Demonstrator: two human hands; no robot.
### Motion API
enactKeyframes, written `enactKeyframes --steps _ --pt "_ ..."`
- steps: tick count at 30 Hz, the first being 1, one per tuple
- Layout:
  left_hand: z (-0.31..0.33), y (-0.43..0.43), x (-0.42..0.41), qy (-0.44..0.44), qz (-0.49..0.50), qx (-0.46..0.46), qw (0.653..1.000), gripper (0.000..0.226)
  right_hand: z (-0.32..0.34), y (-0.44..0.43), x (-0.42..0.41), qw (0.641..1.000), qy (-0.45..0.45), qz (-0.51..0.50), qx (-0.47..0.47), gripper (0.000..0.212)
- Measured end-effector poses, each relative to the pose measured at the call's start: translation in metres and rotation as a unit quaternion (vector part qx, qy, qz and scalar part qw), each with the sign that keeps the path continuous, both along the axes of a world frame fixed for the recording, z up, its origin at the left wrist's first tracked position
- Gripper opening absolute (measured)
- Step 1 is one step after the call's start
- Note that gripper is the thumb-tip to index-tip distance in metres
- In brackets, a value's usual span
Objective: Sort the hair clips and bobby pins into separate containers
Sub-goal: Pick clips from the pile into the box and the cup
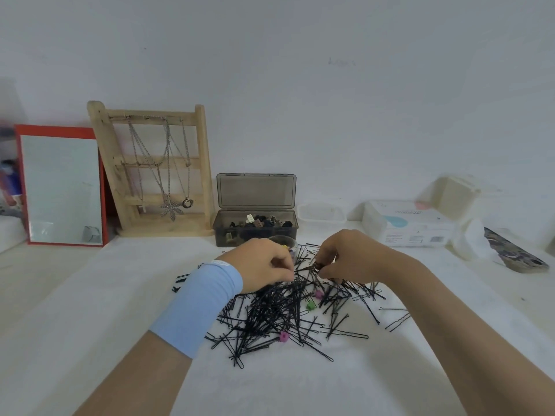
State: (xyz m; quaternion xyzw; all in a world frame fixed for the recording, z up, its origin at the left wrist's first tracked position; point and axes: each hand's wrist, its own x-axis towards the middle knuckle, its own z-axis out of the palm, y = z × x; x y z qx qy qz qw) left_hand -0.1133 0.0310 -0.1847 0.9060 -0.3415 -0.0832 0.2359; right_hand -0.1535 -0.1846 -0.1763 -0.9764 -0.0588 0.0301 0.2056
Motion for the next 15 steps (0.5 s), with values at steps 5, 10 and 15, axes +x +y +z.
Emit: enactKeyframes --steps 5,10,15 --pt "-0.002 -0.023 -0.019 0.008 -0.05 0.043 0.998 0.018 -0.002 -0.005 -0.009 1.0 0.006 0.004 0.005 0.021" --pt "-0.008 -0.043 -0.029 -0.011 -0.087 0.132 0.987 0.023 -0.004 0.005 -0.018 0.997 0.05 0.048 -0.017 0.008" --pt "-0.004 -0.032 -0.023 -0.005 -0.072 0.085 0.994 0.015 -0.007 0.009 -0.016 0.997 0.023 0.048 -0.051 0.028"
